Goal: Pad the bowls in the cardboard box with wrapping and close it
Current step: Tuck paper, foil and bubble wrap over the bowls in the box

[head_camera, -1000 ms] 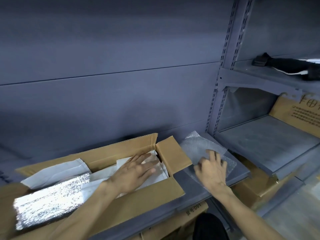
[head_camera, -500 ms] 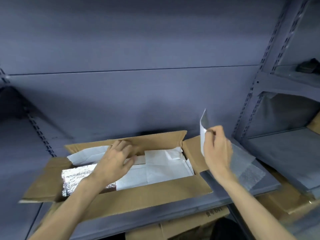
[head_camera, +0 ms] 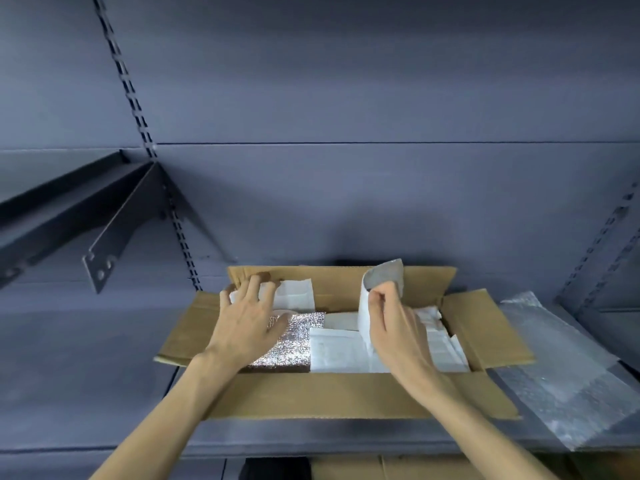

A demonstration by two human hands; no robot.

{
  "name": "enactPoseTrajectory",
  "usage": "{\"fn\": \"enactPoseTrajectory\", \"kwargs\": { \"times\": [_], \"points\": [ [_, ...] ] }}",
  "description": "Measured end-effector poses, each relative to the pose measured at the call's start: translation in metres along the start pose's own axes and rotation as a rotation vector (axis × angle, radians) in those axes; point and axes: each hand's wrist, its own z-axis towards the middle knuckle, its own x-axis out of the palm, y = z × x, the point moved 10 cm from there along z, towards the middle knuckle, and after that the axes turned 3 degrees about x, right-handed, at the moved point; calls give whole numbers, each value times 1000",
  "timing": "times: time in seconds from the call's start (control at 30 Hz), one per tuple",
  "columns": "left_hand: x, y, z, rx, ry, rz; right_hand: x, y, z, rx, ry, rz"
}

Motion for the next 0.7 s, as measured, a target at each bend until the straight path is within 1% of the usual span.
{"fn": "enactPoseTrajectory", "kwargs": {
  "times": [0.1,0.2,0.27,0.33,0.4,0.47,0.53,0.63,0.7],
  "points": [
    [0,0,7,1,-17,8,7,1,-2,1,23,-14],
    [7,-1,11,11,15,8,14,3,-1,-9,68,-25],
    [10,-5,9,57,27,-25,20,7,2,-32,108,11],
    [12,-13,5,139,46,-38,31,13,4,-61,175,78],
    [22,-17,-1,172,113,-73,46,22,4,-101,250,95],
    [40,-18,-10,182,207,-77,60,33,3,-142,300,48],
    [54,-15,-16,176,274,-92,76,43,0,-162,358,-57],
    [61,-11,-16,181,323,-100,100,50,-6,-171,427,-232],
    [64,-12,-16,175,350,-122,114,53,-10,-181,461,-299]
  ]
}}
